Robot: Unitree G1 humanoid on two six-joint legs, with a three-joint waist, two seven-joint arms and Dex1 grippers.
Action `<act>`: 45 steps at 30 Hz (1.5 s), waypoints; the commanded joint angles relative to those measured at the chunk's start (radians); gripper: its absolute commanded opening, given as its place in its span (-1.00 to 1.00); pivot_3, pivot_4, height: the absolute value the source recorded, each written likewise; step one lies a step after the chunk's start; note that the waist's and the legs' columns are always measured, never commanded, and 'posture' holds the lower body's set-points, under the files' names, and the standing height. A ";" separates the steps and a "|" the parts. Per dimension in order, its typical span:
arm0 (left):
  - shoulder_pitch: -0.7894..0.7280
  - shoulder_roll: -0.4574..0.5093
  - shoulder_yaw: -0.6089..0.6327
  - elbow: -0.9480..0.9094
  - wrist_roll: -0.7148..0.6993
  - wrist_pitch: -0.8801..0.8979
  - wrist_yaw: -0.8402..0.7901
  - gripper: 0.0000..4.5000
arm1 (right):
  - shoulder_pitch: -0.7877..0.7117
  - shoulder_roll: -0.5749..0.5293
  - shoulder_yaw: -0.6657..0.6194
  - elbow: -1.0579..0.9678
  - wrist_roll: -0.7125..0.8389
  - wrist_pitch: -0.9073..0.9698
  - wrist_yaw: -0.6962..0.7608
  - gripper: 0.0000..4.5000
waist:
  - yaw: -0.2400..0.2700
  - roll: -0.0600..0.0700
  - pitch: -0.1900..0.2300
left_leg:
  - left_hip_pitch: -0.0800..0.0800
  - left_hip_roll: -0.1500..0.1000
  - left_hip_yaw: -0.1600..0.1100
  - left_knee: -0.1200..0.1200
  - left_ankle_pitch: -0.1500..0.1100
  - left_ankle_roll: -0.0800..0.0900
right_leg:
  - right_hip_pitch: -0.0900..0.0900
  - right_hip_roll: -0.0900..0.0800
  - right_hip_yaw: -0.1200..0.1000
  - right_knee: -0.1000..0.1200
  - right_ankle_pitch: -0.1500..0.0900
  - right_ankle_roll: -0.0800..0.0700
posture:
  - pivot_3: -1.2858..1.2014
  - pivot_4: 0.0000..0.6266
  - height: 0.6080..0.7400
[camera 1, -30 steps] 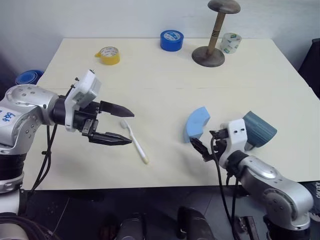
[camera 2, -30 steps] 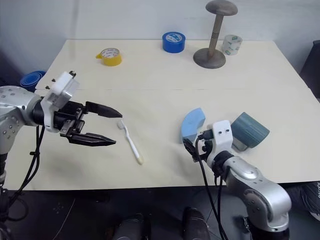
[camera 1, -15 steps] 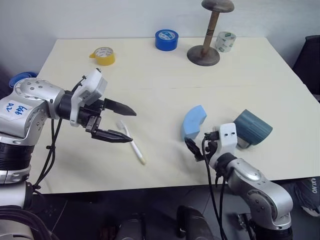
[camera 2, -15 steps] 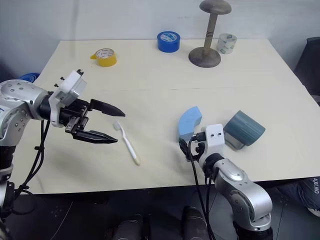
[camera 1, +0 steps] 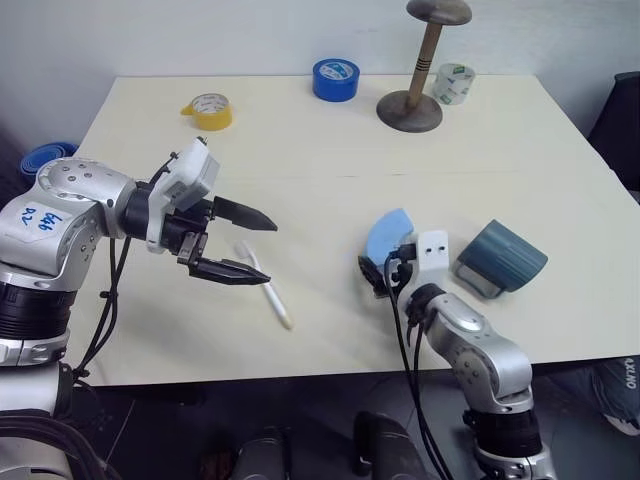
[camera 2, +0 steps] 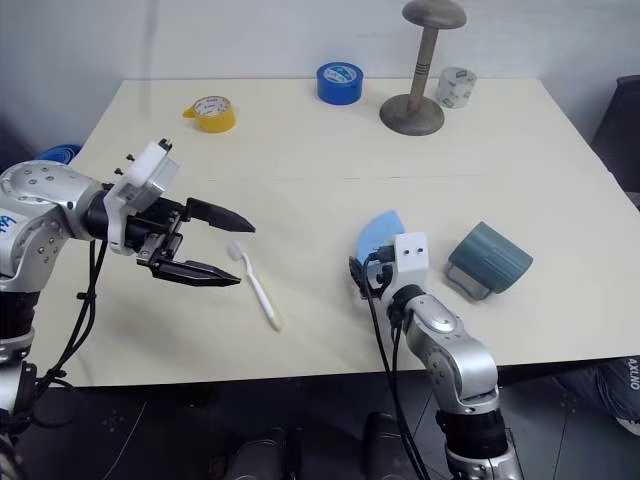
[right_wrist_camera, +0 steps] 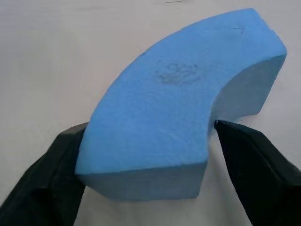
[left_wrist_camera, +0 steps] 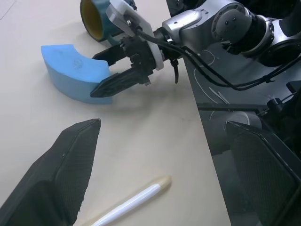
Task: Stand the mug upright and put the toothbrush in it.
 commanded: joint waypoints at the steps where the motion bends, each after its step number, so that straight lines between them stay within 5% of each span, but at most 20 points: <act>1: -0.026 0.003 0.028 -0.016 0.004 -0.012 0.001 1.00 | 0.021 -0.004 0.006 -0.038 -0.010 -0.033 0.032 0.33 | -0.001 0.000 0.000 | 0.000 0.000 0.000 0.000 0.000 0.000 | 0.000 0.000 0.000 0.000 0.000 0.000 | 0.03 -0.52 1.00; 4: -0.033 -0.013 0.024 -0.008 0.005 -0.015 0.010 1.00 | 0.028 -0.025 0.011 -0.114 0.005 -0.018 0.068 -0.01 | -0.001 0.000 0.000 | 0.000 0.000 0.000 0.000 0.000 0.000 | 0.000 0.000 0.000 0.000 0.000 0.000 | 0.03 -0.52 1.00; 8: -0.036 -0.057 0.019 -0.003 -0.003 -0.020 0.015 1.00 | 0.010 -0.085 -0.064 -0.293 0.111 0.085 0.108 -0.06 | 0.002 0.001 0.001 | 0.000 0.000 0.000 0.000 0.000 0.000 | 0.000 0.000 0.000 -0.001 0.000 0.000 | 0.03 -0.52 1.00; 14: -0.061 -0.165 -0.004 0.041 0.009 -0.064 0.013 1.00 | -0.056 -0.385 -0.466 -0.447 0.425 0.296 0.171 -0.06 | 0.012 0.001 0.001 | -0.001 0.000 -0.001 0.001 0.000 0.000 | 0.001 0.000 0.000 -0.002 0.000 0.000 | 0.03 -0.52 1.00; 20: -0.089 -0.249 -0.009 0.064 -0.003 -0.088 -0.009 1.00 | -0.028 -0.648 -0.850 -0.187 0.357 0.349 0.153 -0.06 | 0.029 0.001 0.001 | -0.001 0.000 0.001 0.001 0.000 0.001 | 0.001 0.000 0.000 -0.004 0.000 0.000 | 0.03 -0.52 1.00; 25: -0.113 -0.289 -0.017 0.070 0.003 -0.101 -0.012 1.00 | 0.114 -0.643 -0.935 -0.001 0.233 0.247 0.159 -0.06 | 0.031 0.001 0.001 | -0.001 -0.001 0.002 0.000 0.001 0.002 | 0.002 -0.001 0.001 -0.005 0.000 0.001 | 0.03 -0.52 1.00; 33: -0.143 -0.301 -0.016 0.094 0.020 -0.110 -0.002 1.00 | 0.187 -0.522 -0.793 0.207 0.115 0.019 0.197 -0.06 | 0.018 0.001 0.001 | 0.000 -0.001 0.003 0.000 0.002 0.002 | 0.002 -0.001 0.002 -0.005 0.001 0.001 | 0.03 -0.52 1.00; 40: -0.175 -0.302 -0.001 0.097 0.008 -0.083 0.025 1.00 | 0.174 -0.467 -0.739 0.328 0.054 -0.098 0.170 0.96 | 0.009 0.002 0.001 | 0.000 -0.001 0.003 0.000 0.002 0.002 | 0.002 -0.001 0.002 -0.005 0.001 0.001 | 0.03 -0.52 1.00; 45: -0.140 -0.279 0.002 0.079 0.012 -0.079 0.027 1.00 | 0.227 -0.577 -0.763 0.180 0.050 -0.020 0.214 0.98 | 0.007 0.006 0.002 | 0.000 -0.001 0.002 0.000 0.002 0.002 | 0.002 -0.001 0.002 -0.004 0.001 0.001 | 0.03 -0.52 1.00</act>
